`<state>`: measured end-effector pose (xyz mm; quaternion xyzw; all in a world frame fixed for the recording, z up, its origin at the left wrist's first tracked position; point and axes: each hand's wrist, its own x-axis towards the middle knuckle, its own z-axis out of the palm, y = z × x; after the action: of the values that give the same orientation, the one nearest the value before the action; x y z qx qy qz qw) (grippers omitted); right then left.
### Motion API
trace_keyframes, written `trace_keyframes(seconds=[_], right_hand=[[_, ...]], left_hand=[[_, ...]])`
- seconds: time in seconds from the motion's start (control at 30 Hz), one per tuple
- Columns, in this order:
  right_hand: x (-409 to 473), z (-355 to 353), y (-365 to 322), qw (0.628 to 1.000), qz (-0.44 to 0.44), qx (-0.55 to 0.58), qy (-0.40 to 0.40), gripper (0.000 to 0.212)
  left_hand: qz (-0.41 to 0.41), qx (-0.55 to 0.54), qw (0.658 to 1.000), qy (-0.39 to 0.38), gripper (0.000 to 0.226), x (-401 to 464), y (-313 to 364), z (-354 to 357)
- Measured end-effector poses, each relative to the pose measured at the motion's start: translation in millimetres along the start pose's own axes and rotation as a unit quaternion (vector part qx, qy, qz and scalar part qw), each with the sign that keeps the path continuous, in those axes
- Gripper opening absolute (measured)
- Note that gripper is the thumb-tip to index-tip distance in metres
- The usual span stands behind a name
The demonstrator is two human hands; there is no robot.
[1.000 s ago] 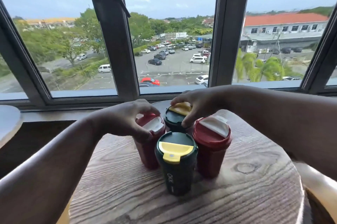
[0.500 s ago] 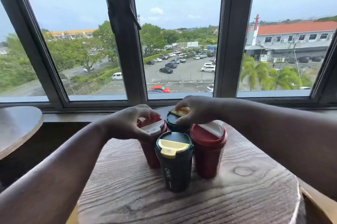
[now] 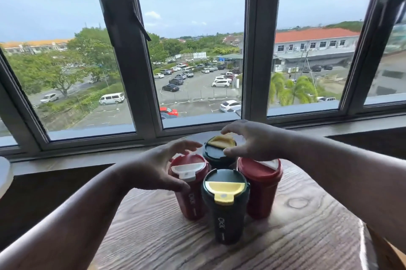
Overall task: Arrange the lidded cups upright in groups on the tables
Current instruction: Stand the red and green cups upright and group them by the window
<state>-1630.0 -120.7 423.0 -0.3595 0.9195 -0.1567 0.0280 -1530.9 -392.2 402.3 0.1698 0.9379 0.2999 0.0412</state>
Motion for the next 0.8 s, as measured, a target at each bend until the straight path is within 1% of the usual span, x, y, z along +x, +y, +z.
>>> trace_keyframes(seconds=[0.07, 0.17, 0.2, 0.23, 0.27, 0.33, 0.4, 0.47, 0.6, 0.7, 0.8], right_hand=[[-23.6, -2.0, -3.9, 0.999, 0.019, 0.003, 0.037, 0.065], [-54.5, 4.2, -2.1, 0.993, 0.083, 0.060, 0.050, 0.086], [-62.7, 7.3, -1.1, 0.990, 0.102, 0.074, 0.056, 0.090], [-70.2, 10.7, -1.5, 0.988, 0.111, 0.080, 0.069, 0.090], [-77.2, 13.7, -3.8, 0.986, 0.111, 0.078, 0.093, 0.086], [-90.6, 18.4, -13.7, 0.982, 0.087, 0.058, 0.156, 0.072], [-99.3, 22.4, -31.9, 0.982, 0.062, 0.019, 0.177, 0.059], [-103.7, 26.2, -52.9, 0.987, 0.042, -0.030, 0.154, 0.059], [-104.1, 27.0, -83.7, 0.991, 0.018, -0.095, 0.096, 0.075], [-97.7, 26.0, -90.0, 0.988, 0.034, -0.139, 0.059, 0.093], [-88.3, 28.3, -88.4, 0.989, 0.053, -0.137, 0.027, 0.099]], left_hand=[[0.013, 0.014, 0.999, 0.037, 0.090, -3.9, -3.0, 8.7], [0.011, 0.025, 0.997, 0.073, 0.096, -5.0, -7.9, 19.0], [0.018, 0.041, 0.996, 0.078, 0.099, -5.3, -8.9, 21.5], [0.029, 0.070, 0.993, 0.089, 0.101, -5.8, -9.0, 24.1], [0.047, 0.108, 0.988, 0.098, 0.101, -6.2, -8.1, 26.1], [0.081, 0.165, 0.977, 0.108, 0.097, -7.3, -0.5, 26.2], [0.099, 0.189, 0.971, 0.104, 0.095, -6.8, 9.1, 23.9], [0.096, 0.185, 0.974, 0.092, 0.097, -5.5, 12.0, 21.9], [0.066, 0.154, 0.985, 0.046, 0.107, -5.2, 0.1, 18.3], [0.049, 0.115, 0.990, 0.069, 0.099, -2.8, -6.9, 20.6], [0.043, 0.070, 0.991, 0.104, 0.091, -1.3, -8.7, 26.6]])
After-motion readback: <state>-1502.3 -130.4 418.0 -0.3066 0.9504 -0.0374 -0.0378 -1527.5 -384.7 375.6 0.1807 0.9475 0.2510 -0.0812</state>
